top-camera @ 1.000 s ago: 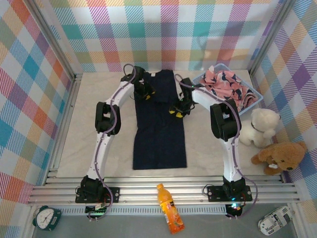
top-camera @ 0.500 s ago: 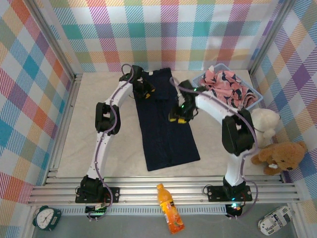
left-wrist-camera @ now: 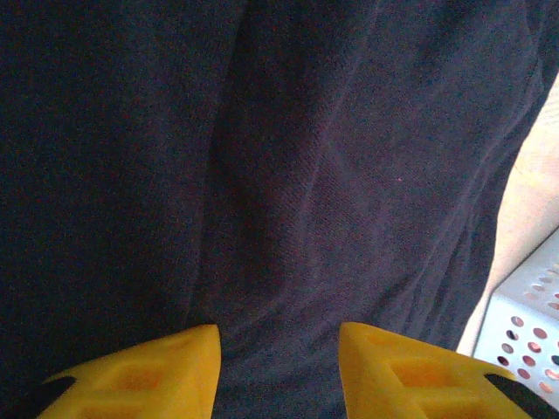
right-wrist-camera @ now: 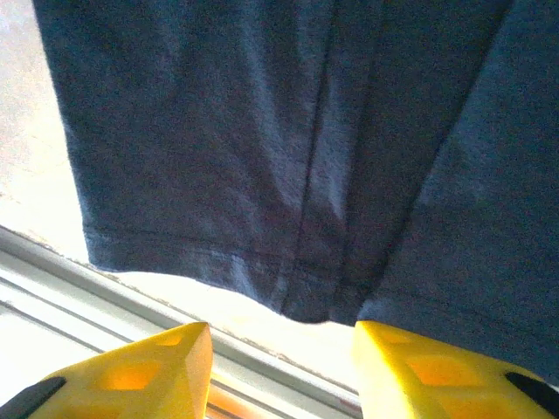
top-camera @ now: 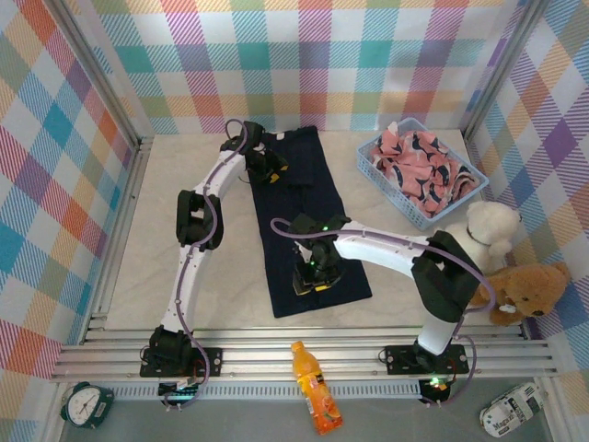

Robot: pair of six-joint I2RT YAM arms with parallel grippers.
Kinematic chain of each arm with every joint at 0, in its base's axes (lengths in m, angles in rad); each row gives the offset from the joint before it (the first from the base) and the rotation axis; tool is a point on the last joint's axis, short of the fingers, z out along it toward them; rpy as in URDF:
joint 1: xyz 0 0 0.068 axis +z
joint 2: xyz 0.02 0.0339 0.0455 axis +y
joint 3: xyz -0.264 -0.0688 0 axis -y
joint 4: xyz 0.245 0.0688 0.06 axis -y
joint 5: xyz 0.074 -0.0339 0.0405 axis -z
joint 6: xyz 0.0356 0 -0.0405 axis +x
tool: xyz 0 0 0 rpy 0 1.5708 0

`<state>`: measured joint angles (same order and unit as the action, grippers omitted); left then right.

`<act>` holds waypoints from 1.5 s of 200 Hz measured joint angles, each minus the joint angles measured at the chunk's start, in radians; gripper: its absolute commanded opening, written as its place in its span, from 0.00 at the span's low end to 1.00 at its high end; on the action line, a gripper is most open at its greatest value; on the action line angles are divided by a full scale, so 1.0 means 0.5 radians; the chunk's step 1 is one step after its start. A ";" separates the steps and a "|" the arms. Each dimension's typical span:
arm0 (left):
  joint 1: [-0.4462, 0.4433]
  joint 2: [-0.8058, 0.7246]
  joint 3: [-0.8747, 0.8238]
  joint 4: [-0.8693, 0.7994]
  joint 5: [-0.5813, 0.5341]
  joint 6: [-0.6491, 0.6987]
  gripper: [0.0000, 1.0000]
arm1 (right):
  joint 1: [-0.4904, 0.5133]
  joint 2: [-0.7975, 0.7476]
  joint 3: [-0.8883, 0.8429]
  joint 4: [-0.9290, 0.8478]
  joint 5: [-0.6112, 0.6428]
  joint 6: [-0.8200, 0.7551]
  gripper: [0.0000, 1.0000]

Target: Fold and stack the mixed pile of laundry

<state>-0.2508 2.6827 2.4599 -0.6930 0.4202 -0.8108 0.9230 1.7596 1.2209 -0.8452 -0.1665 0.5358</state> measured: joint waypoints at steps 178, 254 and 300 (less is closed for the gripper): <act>0.023 0.018 0.014 -0.001 0.074 -0.001 0.42 | 0.120 -0.263 -0.198 -0.054 0.210 0.375 0.07; 0.023 0.022 0.021 -0.008 0.079 0.001 0.42 | 0.146 0.051 -0.114 0.024 0.214 0.329 0.40; 0.023 0.022 0.021 -0.008 0.079 0.001 0.42 | 0.146 0.105 -0.066 0.045 0.214 0.288 0.32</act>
<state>-0.2394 2.6938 2.4706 -0.6968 0.4599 -0.8104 0.9958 1.8122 1.1877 -0.8227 -0.0597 0.6796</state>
